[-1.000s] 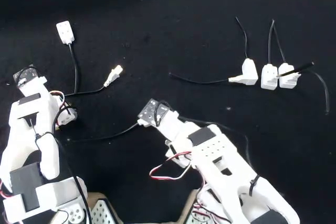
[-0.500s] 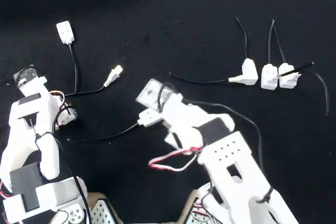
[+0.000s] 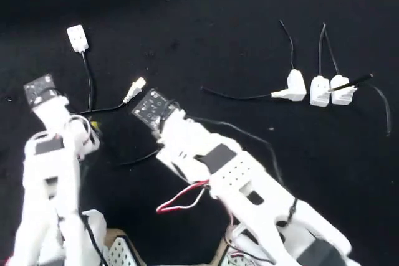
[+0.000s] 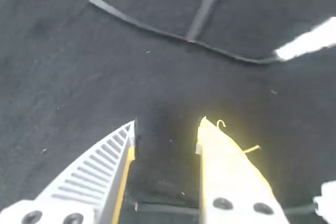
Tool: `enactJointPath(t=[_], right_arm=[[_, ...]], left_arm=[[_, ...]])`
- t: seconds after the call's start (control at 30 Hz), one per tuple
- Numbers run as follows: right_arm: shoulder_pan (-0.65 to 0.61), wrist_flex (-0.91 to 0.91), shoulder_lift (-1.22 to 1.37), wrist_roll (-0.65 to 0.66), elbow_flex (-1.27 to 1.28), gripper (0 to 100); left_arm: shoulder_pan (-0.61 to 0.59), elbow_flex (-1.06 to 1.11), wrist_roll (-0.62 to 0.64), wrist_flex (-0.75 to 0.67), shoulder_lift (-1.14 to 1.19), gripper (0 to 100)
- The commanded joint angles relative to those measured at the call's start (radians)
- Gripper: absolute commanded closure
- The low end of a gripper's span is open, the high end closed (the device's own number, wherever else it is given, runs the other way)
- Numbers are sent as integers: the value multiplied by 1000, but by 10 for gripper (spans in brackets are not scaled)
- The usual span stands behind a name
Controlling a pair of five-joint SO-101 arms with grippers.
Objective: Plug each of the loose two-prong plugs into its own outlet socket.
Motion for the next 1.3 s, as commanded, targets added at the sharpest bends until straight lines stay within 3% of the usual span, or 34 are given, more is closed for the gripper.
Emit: enactJointPath(t=[0.0, 0.37, 0.57, 0.73, 0.93, 1.27], right_arm=[[-57, -69, 62, -69, -61, 988], [-64, -278, 44, -270, 67, 987], [-192, -385, 44, -281, 139, 987], [-207, -416, 42, -279, 159, 987], [-203, -408, 21, -279, 162, 988], [-203, -394, -292, -276, 303, 987]], left_arm=[[51, 68, -17, -15, -219, 809], [200, 325, -20, -11, -752, 809], [262, 390, -25, 106, -1007, 809], [294, 383, -32, 127, -993, 809], [343, 407, -153, 129, -991, 809], [344, 417, -160, 129, -991, 809]])
